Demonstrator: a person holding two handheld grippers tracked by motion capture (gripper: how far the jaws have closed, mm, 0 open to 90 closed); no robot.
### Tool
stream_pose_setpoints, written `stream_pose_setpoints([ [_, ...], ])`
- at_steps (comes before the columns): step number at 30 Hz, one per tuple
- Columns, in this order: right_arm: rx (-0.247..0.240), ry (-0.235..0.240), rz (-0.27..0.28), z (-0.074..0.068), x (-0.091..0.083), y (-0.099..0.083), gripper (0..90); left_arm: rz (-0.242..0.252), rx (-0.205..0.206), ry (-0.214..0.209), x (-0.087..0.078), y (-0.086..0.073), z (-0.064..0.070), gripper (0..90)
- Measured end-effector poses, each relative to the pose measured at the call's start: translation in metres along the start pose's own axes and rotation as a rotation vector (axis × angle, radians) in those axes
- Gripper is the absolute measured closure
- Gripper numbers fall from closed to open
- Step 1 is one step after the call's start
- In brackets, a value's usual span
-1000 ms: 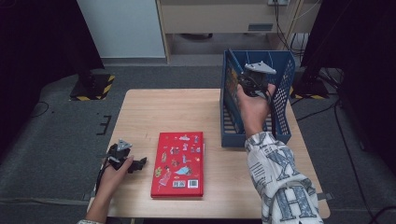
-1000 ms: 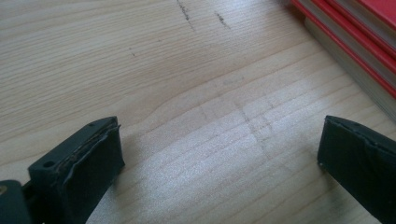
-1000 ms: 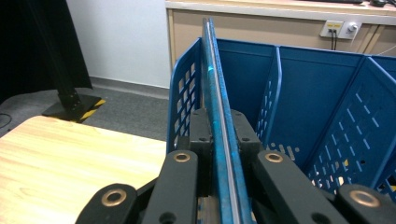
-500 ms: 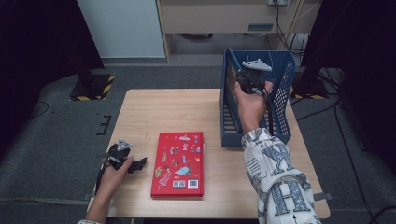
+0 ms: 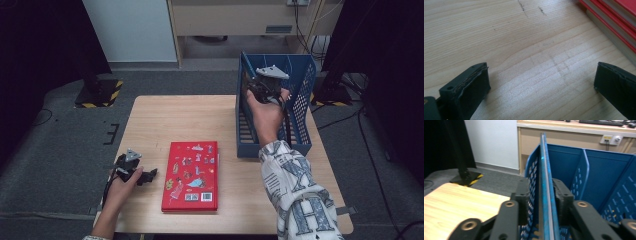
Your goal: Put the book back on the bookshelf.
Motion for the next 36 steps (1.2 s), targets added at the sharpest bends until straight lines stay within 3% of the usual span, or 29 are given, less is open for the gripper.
stream_pose_setpoints([
  [7, 0.001, 0.046, 0.008, -0.005, -0.013, -0.006, 54.5, -0.001, 0.000, 0.000, 0.000, 0.000, 0.000, 0.0],
  [18, -0.033, 0.091, -0.004, -0.010, -0.035, -0.024, 56.5, -0.001, 0.000, 0.001, 0.000, 0.000, 0.000, 0.0],
  [30, -0.041, 0.141, -0.017, -0.023, -0.036, -0.025, 64.9, -0.002, -0.001, 0.002, 0.000, 0.000, 0.000, 0.0],
  [36, -0.040, 0.154, -0.022, -0.031, -0.031, -0.026, 60.7, -0.001, -0.001, 0.002, 0.000, 0.000, 0.000, 0.0],
])
Point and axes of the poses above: each handheld gripper's, and its own axes: x roughly forward along the jaws, y roughly out of its top, z roughly to its right, the point moved 6 cm from there along x, roughly forward along the jaws, and after that the axes turned 3 degrees about y, right-handed, at the moved point
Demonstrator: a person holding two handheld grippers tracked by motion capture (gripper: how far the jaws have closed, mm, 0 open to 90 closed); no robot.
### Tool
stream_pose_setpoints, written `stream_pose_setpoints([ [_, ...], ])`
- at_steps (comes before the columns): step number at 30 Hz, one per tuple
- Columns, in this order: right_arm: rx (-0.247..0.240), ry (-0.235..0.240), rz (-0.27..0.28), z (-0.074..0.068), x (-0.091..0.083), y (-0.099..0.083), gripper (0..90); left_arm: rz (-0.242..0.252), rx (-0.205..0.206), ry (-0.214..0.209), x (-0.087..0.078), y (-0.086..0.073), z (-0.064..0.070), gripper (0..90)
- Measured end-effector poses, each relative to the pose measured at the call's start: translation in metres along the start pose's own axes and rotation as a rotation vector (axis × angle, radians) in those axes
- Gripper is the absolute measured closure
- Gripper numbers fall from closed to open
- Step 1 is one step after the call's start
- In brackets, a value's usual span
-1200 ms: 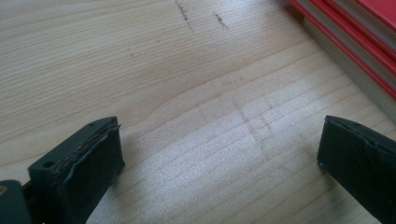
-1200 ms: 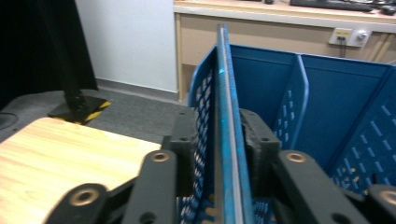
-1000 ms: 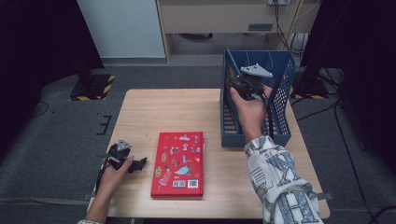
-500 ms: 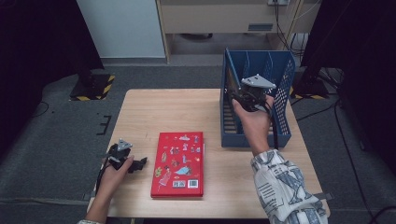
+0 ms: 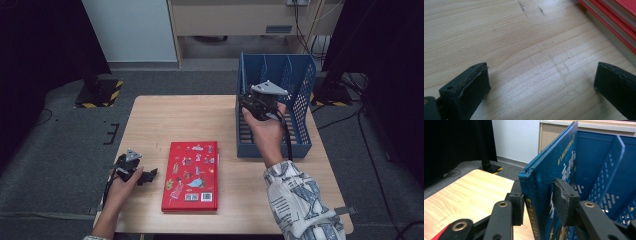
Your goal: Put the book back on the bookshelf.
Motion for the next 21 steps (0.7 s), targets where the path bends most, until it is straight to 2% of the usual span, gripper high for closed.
stream_pose_setpoints([
  [6, -0.001, 0.009, -0.008, -0.002, 0.003, -0.002, 57.7, 0.000, 0.000, 0.000, 0.000, 0.000, 0.000, 0.0],
  [12, -0.004, 0.004, -0.005, 0.002, -0.001, -0.003, 49.0, 0.000, -0.001, 0.000, 0.000, 0.000, 0.000, 0.0],
  [17, -0.009, 0.029, 0.000, 0.003, -0.005, -0.006, 35.2, -0.001, -0.001, 0.001, 0.000, 0.000, 0.000, 0.0],
  [21, -0.030, 0.034, -0.030, 0.003, -0.012, -0.012, 21.8, -0.001, 0.000, 0.001, 0.000, 0.000, 0.000, 0.0],
])
Point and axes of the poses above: each handheld gripper's, and its own axes: x roughly forward along the jaws, y roughly out of its top, z roughly to its right, the point moved 6 cm from there along x, roughly forward along the jaws, and after that the axes turned 3 degrees about y, right-handed, at the moved point
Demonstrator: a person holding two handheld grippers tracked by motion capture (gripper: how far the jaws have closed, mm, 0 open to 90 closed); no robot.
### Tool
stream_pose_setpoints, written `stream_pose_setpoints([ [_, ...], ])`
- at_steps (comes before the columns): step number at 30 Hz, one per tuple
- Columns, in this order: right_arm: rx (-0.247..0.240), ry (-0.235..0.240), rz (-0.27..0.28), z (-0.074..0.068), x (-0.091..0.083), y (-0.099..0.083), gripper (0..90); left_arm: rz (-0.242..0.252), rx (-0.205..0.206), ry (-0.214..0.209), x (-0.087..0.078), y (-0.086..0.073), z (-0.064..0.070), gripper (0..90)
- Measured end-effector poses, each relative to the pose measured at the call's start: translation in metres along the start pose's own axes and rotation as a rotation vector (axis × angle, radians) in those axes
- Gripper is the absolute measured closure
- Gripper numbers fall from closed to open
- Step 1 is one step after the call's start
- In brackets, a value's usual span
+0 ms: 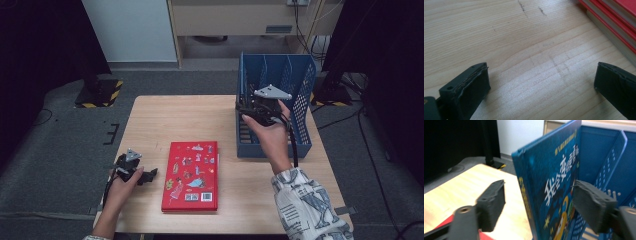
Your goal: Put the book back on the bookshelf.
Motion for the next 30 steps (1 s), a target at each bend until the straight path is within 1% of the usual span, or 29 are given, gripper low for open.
stream_pose_setpoints([
  [1, -0.004, -0.002, -0.005, 0.000, -0.001, -0.001, 19.6, 0.000, 0.000, 0.000, 0.000, 0.000, 0.000, 0.0],
  [5, -0.008, 0.035, 0.008, -0.004, -0.010, -0.008, 16.1, 0.000, 0.000, 0.000, 0.000, 0.000, 0.000, 0.0],
  [6, -0.016, 0.042, 0.012, -0.005, -0.012, -0.011, 14.6, 0.000, 0.000, -0.001, 0.000, 0.000, 0.000, 0.0],
  [9, -0.026, 0.070, 0.008, -0.009, -0.021, -0.021, 14.1, 0.000, 0.002, -0.002, 0.000, 0.000, 0.000, 0.0],
  [11, -0.057, 0.063, 0.023, -0.011, -0.030, -0.029, 14.6, 0.000, 0.000, -0.002, 0.000, 0.000, 0.000, 0.0],
  [12, -0.064, 0.069, 0.024, -0.012, -0.034, -0.033, 14.2, 0.002, -0.004, -0.001, 0.000, 0.000, 0.000, 0.0],
  [14, -0.080, 0.082, 0.010, -0.013, -0.039, -0.043, 12.7, 0.003, -0.004, -0.003, 0.001, 0.001, 0.000, 0.0],
  [16, -0.099, 0.086, -0.018, -0.015, -0.044, -0.056, 12.3, 0.005, 0.001, -0.008, 0.002, 0.001, 0.000, 0.0],
  [18, -0.087, 0.094, -0.045, -0.019, -0.047, -0.069, 10.9, 0.004, 0.006, -0.009, 0.002, 0.002, 0.000, 0.0],
  [20, -0.084, 0.117, -0.055, -0.025, -0.049, -0.083, 10.8, 0.002, 0.007, -0.010, 0.002, 0.002, 0.000, 0.0],
  [22, -0.091, 0.121, -0.052, -0.031, -0.051, -0.095, 11.2, 0.003, 0.008, -0.012, 0.002, 0.002, 0.000, 0.0],
  [23, -0.104, 0.126, -0.054, -0.035, -0.051, -0.101, 11.2, 0.003, 0.007, -0.012, 0.002, 0.002, 0.000, 0.0],
  [24, -0.107, 0.141, -0.071, -0.037, -0.050, -0.106, 10.3, 0.004, 0.005, -0.012, 0.002, 0.002, 0.000, 0.0],
  [26, -0.068, 0.163, -0.073, -0.040, -0.050, -0.111, 10.5, 0.004, 0.005, -0.012, 0.002, 0.002, 0.000, 0.0],
  [27, -0.060, 0.170, -0.080, -0.041, -0.049, -0.115, 10.5, 0.005, 0.004, -0.012, 0.002, 0.002, 0.000, 0.0],
  [28, -0.061, 0.171, -0.091, -0.041, -0.048, -0.119, 10.4, 0.004, 0.005, -0.012, 0.002, 0.002, 0.000, 0.0],
  [30, -0.059, 0.166, -0.088, -0.042, -0.045, -0.126, 11.8, 0.004, 0.005, -0.013, 0.002, 0.002, 0.000, 0.0],
])
Point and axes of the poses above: each handheld gripper's, and its own axes: x roughly forward along the jaws, y roughly out of its top, z roughly to its right, the point moved 6 cm from there along x, roughly forward along the jaws, and after that the axes turned 3 degrees about y, right-handed, at the moved point
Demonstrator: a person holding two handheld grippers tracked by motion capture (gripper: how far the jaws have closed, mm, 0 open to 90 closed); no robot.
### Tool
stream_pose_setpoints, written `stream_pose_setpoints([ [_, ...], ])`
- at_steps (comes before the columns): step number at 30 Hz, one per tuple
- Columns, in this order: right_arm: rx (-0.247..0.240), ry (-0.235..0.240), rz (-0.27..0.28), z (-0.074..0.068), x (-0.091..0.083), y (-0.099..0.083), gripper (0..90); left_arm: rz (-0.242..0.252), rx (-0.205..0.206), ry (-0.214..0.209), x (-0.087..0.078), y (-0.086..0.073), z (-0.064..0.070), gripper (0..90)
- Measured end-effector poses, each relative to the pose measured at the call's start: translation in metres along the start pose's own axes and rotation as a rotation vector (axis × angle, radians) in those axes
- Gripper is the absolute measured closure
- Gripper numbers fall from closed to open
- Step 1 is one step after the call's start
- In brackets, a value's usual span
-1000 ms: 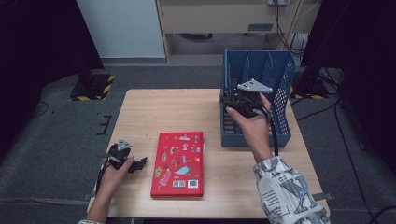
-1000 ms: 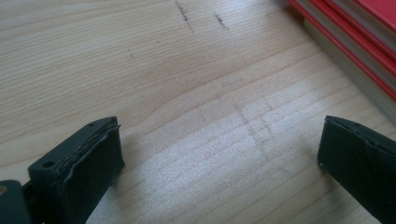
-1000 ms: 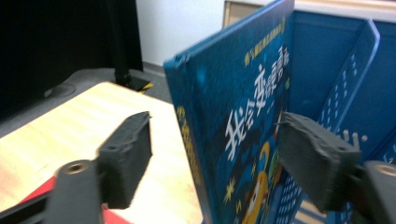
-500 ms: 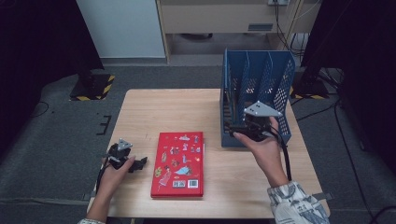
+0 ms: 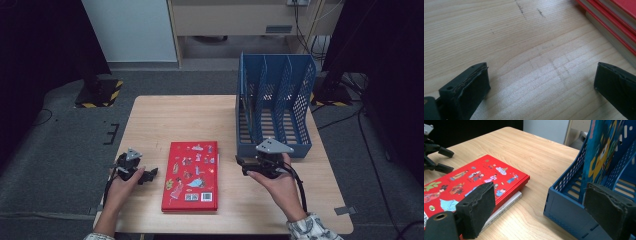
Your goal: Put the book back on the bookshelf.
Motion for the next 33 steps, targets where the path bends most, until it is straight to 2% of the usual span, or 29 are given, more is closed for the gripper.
stream_pose_setpoints([
  [3, 0.000, 0.007, -0.023, -0.005, 0.005, -0.010, 12.8, -0.002, 0.008, -0.004, 0.000, 0.000, 0.000, 0.0],
  [7, -0.023, 0.031, -0.068, -0.019, 0.012, -0.020, 15.7, -0.002, 0.009, -0.004, -0.001, 0.000, 0.000, 0.0],
  [9, -0.065, 0.029, -0.097, -0.026, 0.017, -0.024, 15.9, -0.001, 0.009, -0.005, 0.000, 0.000, -0.001, 0.0],
  [13, -0.068, 0.076, -0.119, -0.039, 0.024, -0.028, 14.2, -0.002, 0.010, -0.001, -0.001, -0.001, -0.002, 0.0],
  [16, -0.072, 0.115, -0.132, -0.047, 0.028, -0.032, 12.9, 0.004, 0.010, 0.019, -0.003, 0.000, -0.004, 2.7],
  [18, -0.078, 0.146, -0.153, -0.052, 0.031, -0.035, 13.3, 0.023, 0.016, 0.048, -0.007, 0.002, -0.007, 6.7],
  [20, -0.076, 0.166, -0.172, -0.056, 0.034, -0.039, 13.2, 0.044, -0.002, 0.057, -0.011, 0.004, -0.008, 6.7],
  [22, -0.073, 0.185, -0.186, -0.059, 0.036, -0.043, 11.7, 0.057, -0.003, 0.057, -0.014, 0.005, -0.008, 6.6],
  [24, -0.074, 0.197, -0.203, -0.061, 0.039, -0.047, 11.3, 0.066, -0.007, 0.043, -0.016, 0.007, -0.005, 6.6],
  [26, -0.074, 0.206, -0.210, -0.062, 0.040, -0.049, 10.8, 0.074, 0.008, 0.027, -0.019, 0.009, 0.001, 7.5],
  [28, -0.074, 0.228, -0.217, -0.064, 0.042, -0.051, 9.9, 0.077, 0.021, 0.015, -0.021, 0.011, 0.009, 8.3],
  [30, -0.072, 0.238, -0.221, -0.066, 0.044, -0.053, 10.1, 0.099, 0.007, -0.018, -0.024, 0.014, 0.020, 8.1],
  [33, -0.076, 0.256, -0.223, -0.070, 0.045, -0.053, 12.7, 0.121, 0.052, -0.038, -0.027, 0.021, 0.037, 7.6],
])
Point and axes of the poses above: each handheld gripper's, and its own axes: x roughly forward along the jaws, y roughly out of its top, z roughly to its right, the point moved 6 cm from there along x, roughly forward along the jaws, and after that the axes turned 3 degrees about y, right-handed, at the moved point
